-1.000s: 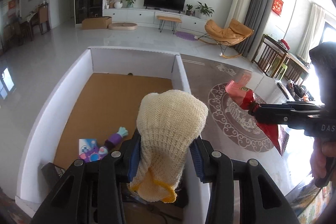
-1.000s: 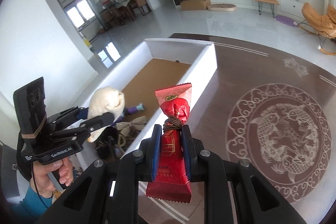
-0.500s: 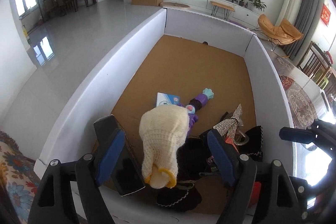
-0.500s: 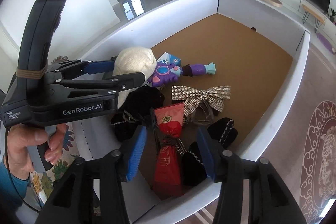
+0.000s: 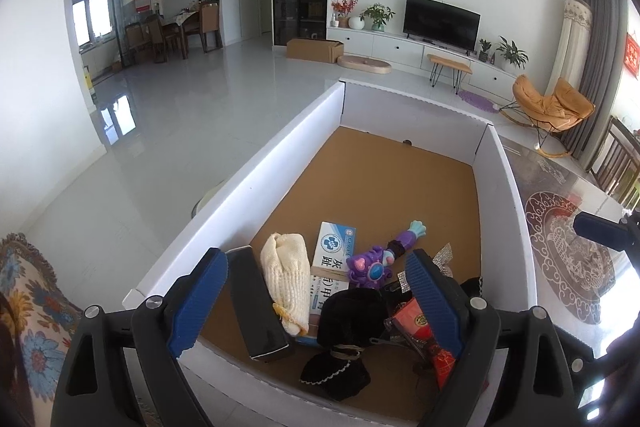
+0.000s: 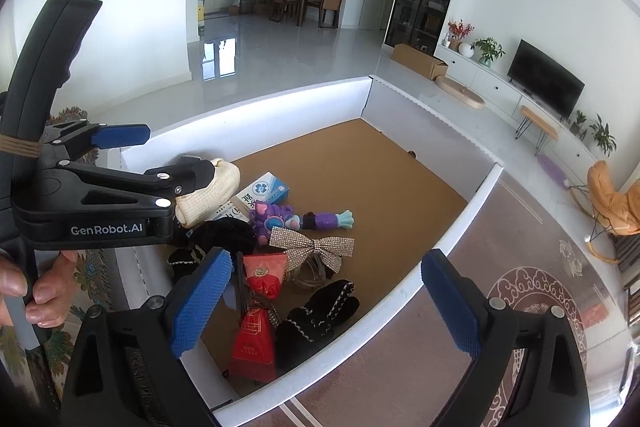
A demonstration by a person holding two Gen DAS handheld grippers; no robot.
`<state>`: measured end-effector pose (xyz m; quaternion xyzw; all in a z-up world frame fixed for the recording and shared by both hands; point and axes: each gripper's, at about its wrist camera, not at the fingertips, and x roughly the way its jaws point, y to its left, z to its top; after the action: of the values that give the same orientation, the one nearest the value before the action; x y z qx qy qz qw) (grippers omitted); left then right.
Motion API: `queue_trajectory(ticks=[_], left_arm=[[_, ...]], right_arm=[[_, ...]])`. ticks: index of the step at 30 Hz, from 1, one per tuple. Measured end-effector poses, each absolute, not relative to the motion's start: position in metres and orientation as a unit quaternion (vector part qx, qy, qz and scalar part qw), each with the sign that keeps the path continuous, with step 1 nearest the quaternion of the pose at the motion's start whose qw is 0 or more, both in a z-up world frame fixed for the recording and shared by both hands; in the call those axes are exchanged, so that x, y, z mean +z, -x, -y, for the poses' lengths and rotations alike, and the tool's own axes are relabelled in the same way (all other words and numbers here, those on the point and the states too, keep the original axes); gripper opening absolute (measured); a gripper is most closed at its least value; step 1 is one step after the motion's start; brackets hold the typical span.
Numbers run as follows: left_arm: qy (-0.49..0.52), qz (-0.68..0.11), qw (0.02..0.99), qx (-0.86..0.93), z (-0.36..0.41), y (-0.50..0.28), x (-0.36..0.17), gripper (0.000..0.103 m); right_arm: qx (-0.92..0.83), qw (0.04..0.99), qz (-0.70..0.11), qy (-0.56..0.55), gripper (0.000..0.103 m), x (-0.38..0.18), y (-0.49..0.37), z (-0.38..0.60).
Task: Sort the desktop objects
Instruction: 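Open both tools to drop the bag and packet into the tray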
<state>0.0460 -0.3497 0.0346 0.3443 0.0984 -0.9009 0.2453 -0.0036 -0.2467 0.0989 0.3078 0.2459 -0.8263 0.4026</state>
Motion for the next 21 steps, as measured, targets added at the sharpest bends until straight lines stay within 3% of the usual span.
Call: queue_trajectory(ticks=[5, 16, 17, 19, 21], left_arm=[[-0.338, -0.101, 0.283, -0.892, 0.359, -0.055, 0.039, 0.091], [-0.341, -0.127, 0.256, -0.896, 0.363, -0.059, 0.039, 0.091], [-0.339, -0.134, 0.251, -0.897, 0.363, -0.06, 0.039, 0.092], [-0.327, -0.145, 0.258, -0.898, 0.363, -0.063, 0.04, 0.103], [-0.32, -0.138, 0.26, -0.901, 0.358, -0.065, 0.043, 0.103]], right_arm=[[-0.826, 0.404, -0.26, -0.296, 0.096, 0.102, -0.003, 0.251], [-0.818, 0.413, -0.247, -0.316, 0.096, 0.098, 0.002, 0.258], [-0.817, 0.414, -0.247, -0.317, 0.096, 0.098, 0.003, 0.257], [-0.817, 0.414, -0.243, -0.32, 0.096, 0.097, 0.004, 0.257], [-0.816, 0.414, -0.239, -0.324, 0.096, 0.097, 0.006, 0.256]])
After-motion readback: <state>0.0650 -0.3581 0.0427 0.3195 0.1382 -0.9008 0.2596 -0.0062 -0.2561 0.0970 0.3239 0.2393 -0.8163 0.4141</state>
